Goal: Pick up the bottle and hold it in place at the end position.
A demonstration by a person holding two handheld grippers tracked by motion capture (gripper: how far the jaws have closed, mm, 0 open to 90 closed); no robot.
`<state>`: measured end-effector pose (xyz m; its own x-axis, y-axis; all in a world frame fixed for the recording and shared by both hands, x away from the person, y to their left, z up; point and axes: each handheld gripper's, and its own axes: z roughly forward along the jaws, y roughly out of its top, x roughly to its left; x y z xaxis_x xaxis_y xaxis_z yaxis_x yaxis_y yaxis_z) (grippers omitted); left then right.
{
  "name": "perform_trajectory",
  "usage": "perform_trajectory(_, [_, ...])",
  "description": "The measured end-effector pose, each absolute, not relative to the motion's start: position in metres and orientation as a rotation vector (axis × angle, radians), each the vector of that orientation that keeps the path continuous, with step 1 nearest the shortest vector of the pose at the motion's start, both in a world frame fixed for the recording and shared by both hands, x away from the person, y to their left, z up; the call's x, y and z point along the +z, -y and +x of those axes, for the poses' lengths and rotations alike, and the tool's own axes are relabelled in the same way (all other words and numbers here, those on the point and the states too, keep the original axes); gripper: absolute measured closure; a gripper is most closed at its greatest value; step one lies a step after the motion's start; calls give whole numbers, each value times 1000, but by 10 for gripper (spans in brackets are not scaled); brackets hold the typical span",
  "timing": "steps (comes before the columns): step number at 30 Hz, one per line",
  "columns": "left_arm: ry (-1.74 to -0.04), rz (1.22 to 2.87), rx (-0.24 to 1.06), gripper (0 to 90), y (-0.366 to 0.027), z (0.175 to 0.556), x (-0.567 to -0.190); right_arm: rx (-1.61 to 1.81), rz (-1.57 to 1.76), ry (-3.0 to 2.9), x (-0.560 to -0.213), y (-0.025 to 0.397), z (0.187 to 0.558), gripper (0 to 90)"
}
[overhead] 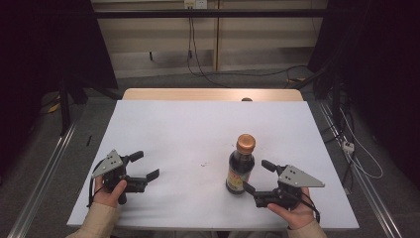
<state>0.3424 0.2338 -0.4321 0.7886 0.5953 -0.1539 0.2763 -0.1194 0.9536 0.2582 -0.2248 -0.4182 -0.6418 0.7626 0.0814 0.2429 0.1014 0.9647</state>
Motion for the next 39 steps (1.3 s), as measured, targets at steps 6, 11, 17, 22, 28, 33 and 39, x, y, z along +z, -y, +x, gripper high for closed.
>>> perform_trajectory(6, [-687,1724,313,53,-233,343,-433,1566,987,-1933,-416,221,262,71])
perform_trajectory(11, [-683,1732,314,53,-232,343,-433,1576,972,-1946,-412,215,265,79])
perform_trajectory(17, [-688,1735,313,54,-232,343,-434,1588,961,-1961,-409,205,267,110])
perform_trajectory(22, [-686,1736,315,53,-232,343,-434,1595,967,-1965,-409,200,272,160])
perform_trajectory(28, [-681,1741,312,53,-231,343,-434,1592,967,-1962,-409,195,278,221])
perform_trajectory(33, [-680,1740,313,53,-232,343,-434,1587,958,-1961,-409,191,281,273])
perform_trajectory(39, [-683,1739,312,54,-232,343,-434,1572,919,-1967,-407,190,282,297])
